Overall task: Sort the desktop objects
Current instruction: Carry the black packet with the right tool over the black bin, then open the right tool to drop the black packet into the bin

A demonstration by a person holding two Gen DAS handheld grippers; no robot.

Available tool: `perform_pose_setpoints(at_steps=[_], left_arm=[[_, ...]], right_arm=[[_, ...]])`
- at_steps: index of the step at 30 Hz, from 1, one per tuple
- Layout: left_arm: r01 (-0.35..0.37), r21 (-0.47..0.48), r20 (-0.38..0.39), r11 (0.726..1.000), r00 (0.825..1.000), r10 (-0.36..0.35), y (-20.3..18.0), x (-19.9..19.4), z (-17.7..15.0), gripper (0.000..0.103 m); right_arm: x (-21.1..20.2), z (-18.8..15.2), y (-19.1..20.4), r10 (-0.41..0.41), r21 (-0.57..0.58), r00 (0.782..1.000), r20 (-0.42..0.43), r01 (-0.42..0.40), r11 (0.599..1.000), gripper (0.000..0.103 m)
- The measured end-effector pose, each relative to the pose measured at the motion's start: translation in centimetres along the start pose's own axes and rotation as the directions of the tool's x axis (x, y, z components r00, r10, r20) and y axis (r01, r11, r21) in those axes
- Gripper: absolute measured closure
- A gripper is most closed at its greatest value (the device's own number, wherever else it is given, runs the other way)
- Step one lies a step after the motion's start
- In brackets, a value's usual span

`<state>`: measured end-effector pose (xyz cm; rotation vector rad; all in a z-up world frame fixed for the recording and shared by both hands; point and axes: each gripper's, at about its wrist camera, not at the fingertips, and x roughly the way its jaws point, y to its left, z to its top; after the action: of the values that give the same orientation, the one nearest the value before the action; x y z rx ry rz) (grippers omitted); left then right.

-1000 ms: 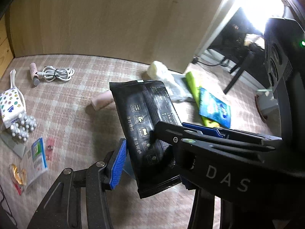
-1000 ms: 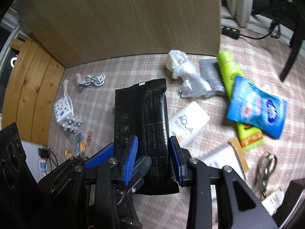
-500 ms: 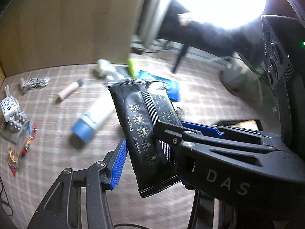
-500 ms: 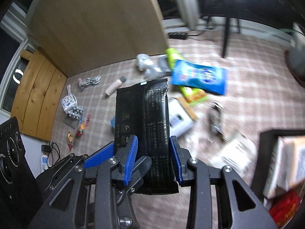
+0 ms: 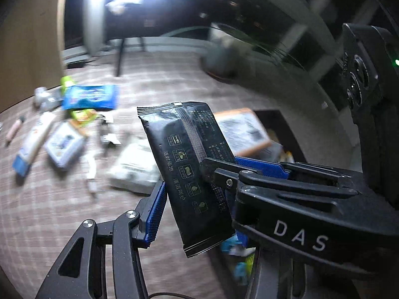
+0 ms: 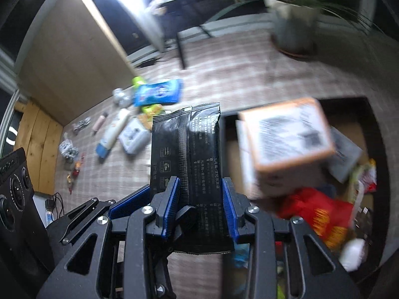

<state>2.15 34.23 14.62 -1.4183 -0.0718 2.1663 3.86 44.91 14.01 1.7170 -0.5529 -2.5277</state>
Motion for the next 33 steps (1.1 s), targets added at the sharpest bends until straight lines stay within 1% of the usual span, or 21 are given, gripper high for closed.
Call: perform_pose_setpoints(at_steps=[3,8,15,19,20,22,25,29,33], left_arm=[[0.016,0.048,-0.013,0.999,1.0,-0.015,-3.3,1.0,-0.1,0.057],[0.051,0.103,-0.037,0.993,0.998,-0.048,-7.6,2.2,-0.2,0.058],[0.089,0.152,-0.071,0.984,0.994,-0.079,-11.6,3.9,0.0,0.058],[0.101,0.215,-0.088,0.971,0.993,-0.083,-13.5,4.2,-0.2,0.057],[0.103,0.226,-0.092,0.969,0.992,-0.083,-13.7,4.2,-0.2,0.056],[0.098,0.242,-0.092,0.965,0.993,-0.078,-14.1,4.1,-0.3,0.055],[0.09,0.255,-0.084,0.963,0.994,-0.071,-14.2,3.6,-0.5,0.055],[0.079,0.249,-0.077,0.965,0.995,-0.062,-13.5,2.8,-0.5,0.055],[0.057,0.232,-0.066,0.971,0.997,-0.042,-11.7,2.3,-0.6,0.055]], right_arm=[[-1.2,-0.4,-2.8,-0.014,0.039,1.0,0.008,0.014,0.999,0.069],[-3.3,-1.2,-6.4,-0.057,0.079,0.998,0.029,0.054,0.995,0.069],[-5.4,-2.6,-10.3,-0.1,0.139,0.994,0.042,0.093,0.986,0.069],[-6.4,-3.1,-11.7,-0.118,0.152,0.992,0.052,0.109,0.982,0.067],[-6.6,-3.0,-12.0,-0.127,0.161,0.991,0.052,0.117,0.98,0.066],[-7.2,-3.3,-12.6,-0.137,0.193,0.988,0.071,0.121,0.974,0.059],[-7.7,-3.2,-13.0,-0.137,0.212,0.987,0.087,0.116,0.97,0.059],[-7.3,-3.3,-11.9,-0.134,0.194,0.988,0.077,0.117,0.974,0.058],[-6.5,-2.6,-10.7,-0.114,0.167,0.991,0.067,0.102,0.981,0.058]])
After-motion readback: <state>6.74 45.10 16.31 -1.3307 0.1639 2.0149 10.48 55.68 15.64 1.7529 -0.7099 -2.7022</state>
